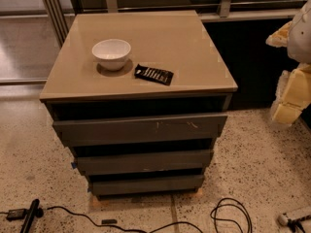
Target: Open bottom drawer
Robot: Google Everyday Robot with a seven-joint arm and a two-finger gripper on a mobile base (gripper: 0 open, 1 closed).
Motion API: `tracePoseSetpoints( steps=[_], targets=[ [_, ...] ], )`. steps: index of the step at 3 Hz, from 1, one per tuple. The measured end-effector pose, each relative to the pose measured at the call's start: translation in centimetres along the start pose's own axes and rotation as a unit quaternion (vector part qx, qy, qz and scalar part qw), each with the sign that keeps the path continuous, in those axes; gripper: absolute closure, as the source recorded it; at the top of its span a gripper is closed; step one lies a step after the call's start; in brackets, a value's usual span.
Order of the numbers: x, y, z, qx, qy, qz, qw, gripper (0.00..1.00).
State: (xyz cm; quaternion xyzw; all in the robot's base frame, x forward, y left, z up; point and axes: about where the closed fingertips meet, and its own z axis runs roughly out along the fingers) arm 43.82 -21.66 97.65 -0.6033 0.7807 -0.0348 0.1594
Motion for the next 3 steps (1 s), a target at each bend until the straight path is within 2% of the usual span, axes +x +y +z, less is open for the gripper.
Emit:
tracePoseSetpoints(
  steps=[2, 3],
  targets=[
    [-0.7, 0.7, -0.1, 0.005, -0.024, -0.015, 0.9996, 0.0],
    [-0.7, 2.1, 3.2, -0.015, -0.072, -0.028, 0.9969, 0.0]
  ],
)
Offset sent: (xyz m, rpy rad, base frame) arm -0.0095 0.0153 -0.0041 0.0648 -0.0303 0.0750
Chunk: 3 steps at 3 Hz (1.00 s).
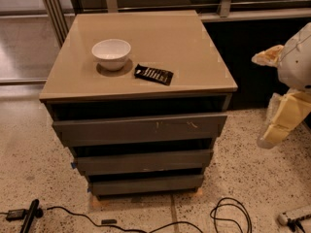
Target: Open bottom drawer
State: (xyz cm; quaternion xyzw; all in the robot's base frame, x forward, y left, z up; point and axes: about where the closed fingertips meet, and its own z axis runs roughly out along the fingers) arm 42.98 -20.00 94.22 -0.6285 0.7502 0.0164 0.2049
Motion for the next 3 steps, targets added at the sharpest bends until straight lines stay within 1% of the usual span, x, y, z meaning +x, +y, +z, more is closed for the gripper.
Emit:
tracePoseSetpoints(
  steps=[1, 2, 3],
  targets=[
    [0.7, 1.7, 4.5, -0.018, -0.077, 0.002, 0.9969, 0.0],
    [1.6, 2.8, 9.0, -0.015, -0.131, 0.008, 0.9912, 0.0],
    [1.5, 3.0, 9.2, -0.018, -0.133, 0.008, 0.991, 0.0]
  ],
)
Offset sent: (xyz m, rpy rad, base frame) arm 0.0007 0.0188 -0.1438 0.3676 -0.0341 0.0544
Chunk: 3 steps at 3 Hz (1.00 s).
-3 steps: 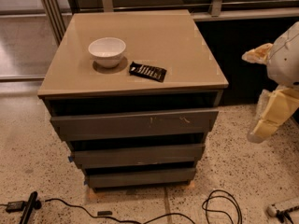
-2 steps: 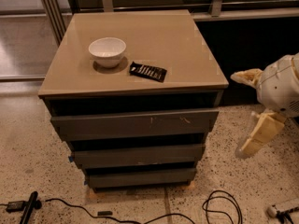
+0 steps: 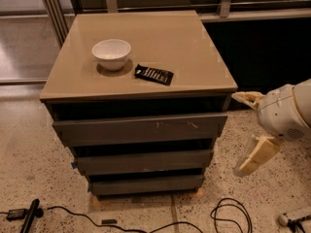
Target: Open bottom drawer
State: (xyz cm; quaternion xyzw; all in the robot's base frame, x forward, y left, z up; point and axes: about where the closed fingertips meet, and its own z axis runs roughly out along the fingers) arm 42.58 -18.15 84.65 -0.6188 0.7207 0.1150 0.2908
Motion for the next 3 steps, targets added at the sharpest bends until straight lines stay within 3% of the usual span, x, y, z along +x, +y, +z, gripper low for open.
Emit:
tracePoseSetpoints(
  steps=[1, 2, 3],
  targets=[
    [-0.1, 0.5, 0.4, -0.009, -0.003, 0.0, 1.0, 0.0],
    [0.7, 1.6, 3.7, -0.037, -0.002, 0.015, 0.9992, 0.0],
    [2.7, 3.5, 9.3, -0.069, 0.013, 0.026, 0.9972, 0.0]
  ],
)
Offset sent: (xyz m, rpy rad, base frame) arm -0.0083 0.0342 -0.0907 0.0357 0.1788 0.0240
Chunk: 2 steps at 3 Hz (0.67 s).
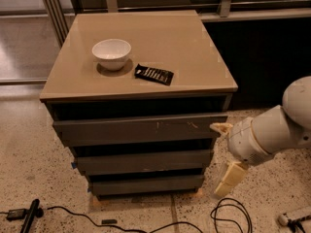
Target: Open bottom drawer
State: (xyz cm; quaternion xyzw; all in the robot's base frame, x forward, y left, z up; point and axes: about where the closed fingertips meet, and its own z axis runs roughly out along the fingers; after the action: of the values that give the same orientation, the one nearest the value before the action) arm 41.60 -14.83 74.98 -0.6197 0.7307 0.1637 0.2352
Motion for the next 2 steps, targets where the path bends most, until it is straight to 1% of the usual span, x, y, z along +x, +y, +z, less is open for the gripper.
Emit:
tracePoseSetpoints(
  steps=[1, 2],
  targets=[
    [1.7, 0.4, 4.2, -0.001, 0.015, 0.002, 0.9999, 0.0],
    [2.7, 0.5, 7.2, 0.032, 0.003, -0.009, 0.9995, 0.0]
  ],
)
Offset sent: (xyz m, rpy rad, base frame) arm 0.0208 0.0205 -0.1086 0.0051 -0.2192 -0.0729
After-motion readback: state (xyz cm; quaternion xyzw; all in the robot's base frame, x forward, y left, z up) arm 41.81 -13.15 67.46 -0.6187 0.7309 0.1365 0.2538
